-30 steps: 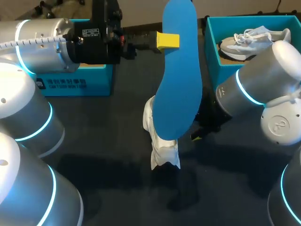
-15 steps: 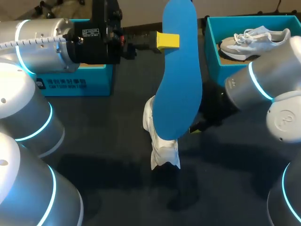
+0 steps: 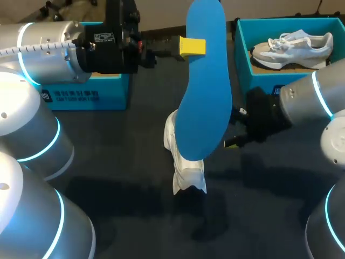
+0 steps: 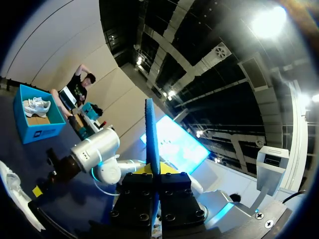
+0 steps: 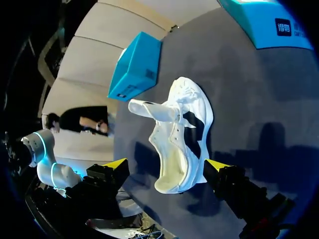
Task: Take the shoe out of the shoebox, open the shoe tongue, remove and reinsert the insole, then place the shoe into the shoebox
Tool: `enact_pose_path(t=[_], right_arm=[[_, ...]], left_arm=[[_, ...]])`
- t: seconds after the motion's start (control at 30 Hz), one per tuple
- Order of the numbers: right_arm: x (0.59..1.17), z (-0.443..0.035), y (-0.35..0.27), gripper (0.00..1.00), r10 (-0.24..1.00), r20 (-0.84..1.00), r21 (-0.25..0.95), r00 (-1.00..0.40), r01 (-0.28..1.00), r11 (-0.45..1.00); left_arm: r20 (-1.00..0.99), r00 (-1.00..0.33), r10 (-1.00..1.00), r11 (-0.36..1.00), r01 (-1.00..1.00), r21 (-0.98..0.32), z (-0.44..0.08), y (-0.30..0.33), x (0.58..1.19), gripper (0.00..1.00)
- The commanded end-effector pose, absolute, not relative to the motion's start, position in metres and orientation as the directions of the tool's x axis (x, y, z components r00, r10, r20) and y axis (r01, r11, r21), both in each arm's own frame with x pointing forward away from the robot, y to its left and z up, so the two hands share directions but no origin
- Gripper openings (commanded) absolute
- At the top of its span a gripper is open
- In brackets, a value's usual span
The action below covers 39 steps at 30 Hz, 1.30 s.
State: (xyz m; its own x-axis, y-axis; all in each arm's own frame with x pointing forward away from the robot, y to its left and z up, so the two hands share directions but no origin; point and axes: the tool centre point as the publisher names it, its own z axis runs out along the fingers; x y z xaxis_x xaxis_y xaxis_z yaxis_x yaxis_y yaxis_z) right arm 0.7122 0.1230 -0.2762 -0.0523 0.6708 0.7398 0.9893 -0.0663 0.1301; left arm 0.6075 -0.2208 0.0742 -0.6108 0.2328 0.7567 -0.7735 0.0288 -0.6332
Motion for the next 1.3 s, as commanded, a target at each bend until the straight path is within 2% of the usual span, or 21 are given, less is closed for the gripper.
enact_pose_path(t=[0.03, 0.3, 0.5, 0.8, 1.13, 1.3], right_arm=[[0.709, -0.277, 0.122, 1.0, 0.667, 0.743, 0.133, -0.053, 0.989, -0.07], [0.709, -0.277, 0.122, 1.0, 0.667, 0.743, 0.133, -0.053, 0.989, -0.07], [0.714, -0.264, 0.127, 1.0, 0.591, 0.805, 0.152, -0.061, 0.983, -0.105], [0.719, -0.25, 0.132, 1.0, 0.557, 0.826, 0.152, -0.083, 0.985, -0.078], [0.722, -0.225, 0.119, 1.0, 0.428, 0.887, 0.231, -0.172, 0.969, -0.089], [0.723, -0.212, 0.115, 1.0, 0.388, 0.904, 0.233, -0.178, 0.968, -0.098]], left_arm=[[0.757, -0.611, 0.232, 0.03, -0.773, -0.633, 0.073, -0.221, 0.607, 0.0], [0.757, -0.611, 0.232, 0.03, -0.773, -0.633, 0.073, -0.221, 0.607, 0.0], [0.757, -0.611, 0.232, 0.03, -0.773, -0.633, 0.073, -0.221, 0.607, 0.0], [0.757, -0.611, 0.232, 0.03, -0.773, -0.633, 0.073, -0.221, 0.607, 0.0], [0.757, -0.611, 0.232, 0.03, -0.773, -0.633, 0.073, -0.221, 0.607, 0.0], [0.757, -0.611, 0.232, 0.03, -0.773, -0.633, 0.073, -0.221, 0.607, 0.0]])
